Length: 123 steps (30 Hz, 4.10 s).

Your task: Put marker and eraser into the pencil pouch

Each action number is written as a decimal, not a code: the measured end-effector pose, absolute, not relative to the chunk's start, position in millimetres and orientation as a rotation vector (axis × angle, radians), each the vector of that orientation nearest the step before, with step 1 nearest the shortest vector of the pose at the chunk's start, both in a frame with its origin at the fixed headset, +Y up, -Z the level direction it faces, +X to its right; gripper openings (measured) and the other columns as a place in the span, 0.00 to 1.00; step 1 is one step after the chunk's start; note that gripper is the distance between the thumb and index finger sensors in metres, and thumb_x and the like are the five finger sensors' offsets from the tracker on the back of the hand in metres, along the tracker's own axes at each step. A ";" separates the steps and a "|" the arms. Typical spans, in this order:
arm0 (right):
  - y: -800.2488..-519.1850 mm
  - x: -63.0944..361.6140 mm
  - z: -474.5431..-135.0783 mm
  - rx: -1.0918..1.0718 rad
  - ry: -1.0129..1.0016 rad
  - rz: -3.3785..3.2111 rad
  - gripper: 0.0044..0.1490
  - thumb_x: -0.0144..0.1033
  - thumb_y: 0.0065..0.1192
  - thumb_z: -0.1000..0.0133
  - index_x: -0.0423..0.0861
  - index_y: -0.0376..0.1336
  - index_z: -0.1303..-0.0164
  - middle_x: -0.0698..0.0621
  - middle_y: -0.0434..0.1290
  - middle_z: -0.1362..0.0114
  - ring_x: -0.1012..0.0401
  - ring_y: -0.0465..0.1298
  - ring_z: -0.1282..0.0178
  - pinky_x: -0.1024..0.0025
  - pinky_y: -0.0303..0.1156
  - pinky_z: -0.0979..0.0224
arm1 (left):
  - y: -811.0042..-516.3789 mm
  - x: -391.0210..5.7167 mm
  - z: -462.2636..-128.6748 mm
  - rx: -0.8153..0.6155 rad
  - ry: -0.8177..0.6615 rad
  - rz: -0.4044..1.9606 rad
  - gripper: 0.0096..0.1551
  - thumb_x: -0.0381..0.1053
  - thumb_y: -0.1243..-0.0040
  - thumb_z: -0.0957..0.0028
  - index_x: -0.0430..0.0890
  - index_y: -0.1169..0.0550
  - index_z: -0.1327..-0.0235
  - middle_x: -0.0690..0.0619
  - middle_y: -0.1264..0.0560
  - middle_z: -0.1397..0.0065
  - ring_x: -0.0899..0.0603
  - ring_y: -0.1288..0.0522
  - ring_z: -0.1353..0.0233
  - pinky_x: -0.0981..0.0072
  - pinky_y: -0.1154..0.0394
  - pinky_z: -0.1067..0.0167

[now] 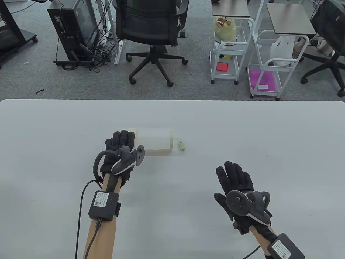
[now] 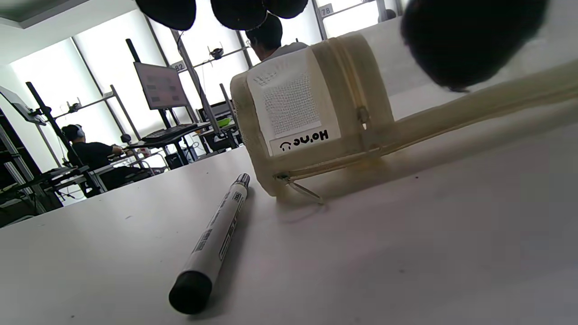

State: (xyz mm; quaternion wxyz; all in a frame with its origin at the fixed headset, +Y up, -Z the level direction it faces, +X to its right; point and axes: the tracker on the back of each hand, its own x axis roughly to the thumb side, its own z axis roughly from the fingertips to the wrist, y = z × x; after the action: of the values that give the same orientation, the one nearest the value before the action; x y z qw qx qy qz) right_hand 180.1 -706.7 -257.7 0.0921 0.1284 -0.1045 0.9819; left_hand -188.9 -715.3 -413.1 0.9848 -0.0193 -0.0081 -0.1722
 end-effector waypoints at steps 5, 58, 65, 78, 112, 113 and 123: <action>-710.0 180.1 -257.5 0.381 -0.299 2.933 0.59 0.53 0.65 0.56 0.57 0.36 0.21 0.46 0.38 0.15 0.40 0.46 0.13 0.37 0.49 0.21 | -728.0 -192.7 -433.7 -0.071 0.026 -0.354 0.64 0.70 0.42 0.57 0.48 0.58 0.17 0.44 0.52 0.09 0.35 0.46 0.11 0.35 0.41 0.20; -709.5 217.8 -270.1 0.382 -0.024 2.186 0.70 0.68 0.65 0.63 0.60 0.31 0.21 0.43 0.34 0.16 0.34 0.48 0.15 0.30 0.54 0.26 | -684.4 -56.1 -256.5 0.109 -0.373 -0.264 0.43 0.67 0.43 0.55 0.57 0.35 0.23 0.54 0.27 0.21 0.41 0.27 0.19 0.38 0.31 0.24; -728.8 233.2 -283.7 0.294 0.254 1.841 0.62 0.59 0.70 0.58 0.62 0.40 0.19 0.43 0.42 0.15 0.33 0.57 0.19 0.33 0.64 0.32 | -691.9 -56.4 -247.8 0.182 -0.436 -0.170 0.41 0.65 0.42 0.55 0.59 0.34 0.24 0.53 0.27 0.21 0.40 0.27 0.20 0.39 0.30 0.25; -739.6 280.3 -300.6 0.006 0.113 1.629 0.47 0.51 0.69 0.54 0.59 0.55 0.23 0.39 0.54 0.18 0.37 0.68 0.27 0.41 0.71 0.39 | -705.5 -88.5 -265.3 0.240 -0.487 0.112 0.63 0.72 0.44 0.56 0.48 0.57 0.17 0.42 0.50 0.10 0.33 0.40 0.13 0.35 0.37 0.23; -658.5 119.5 -209.6 0.776 -0.801 2.776 0.43 0.58 0.71 0.61 0.55 0.63 0.35 0.49 0.69 0.35 0.51 0.75 0.37 0.35 0.55 0.25 | -705.9 -58.8 -259.4 0.215 -0.423 0.429 0.54 0.76 0.44 0.56 0.48 0.40 0.22 0.45 0.29 0.26 0.46 0.17 0.41 0.52 0.19 0.42; -659.9 117.0 -208.8 0.779 -0.842 2.786 0.42 0.57 0.70 0.60 0.55 0.63 0.36 0.50 0.70 0.36 0.51 0.75 0.38 0.35 0.56 0.25 | -705.1 -57.1 -258.6 0.215 -0.428 0.432 0.54 0.76 0.44 0.56 0.48 0.39 0.22 0.45 0.28 0.26 0.45 0.16 0.42 0.53 0.18 0.43; -657.9 131.2 -214.6 0.586 -0.785 2.599 0.25 0.50 0.60 0.52 0.48 0.70 0.52 0.46 0.65 0.31 0.48 0.70 0.31 0.37 0.58 0.26 | -704.5 -42.6 -249.0 0.287 -0.518 0.369 0.45 0.74 0.48 0.55 0.64 0.41 0.23 0.48 0.28 0.25 0.47 0.14 0.44 0.57 0.16 0.46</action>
State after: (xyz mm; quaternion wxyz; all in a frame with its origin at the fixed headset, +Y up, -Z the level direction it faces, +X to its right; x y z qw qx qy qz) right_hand 131.2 -657.9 -214.6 0.1810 0.2073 -0.2781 0.9203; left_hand -42.6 -704.5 -249.0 0.9398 0.1406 -0.2535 0.1808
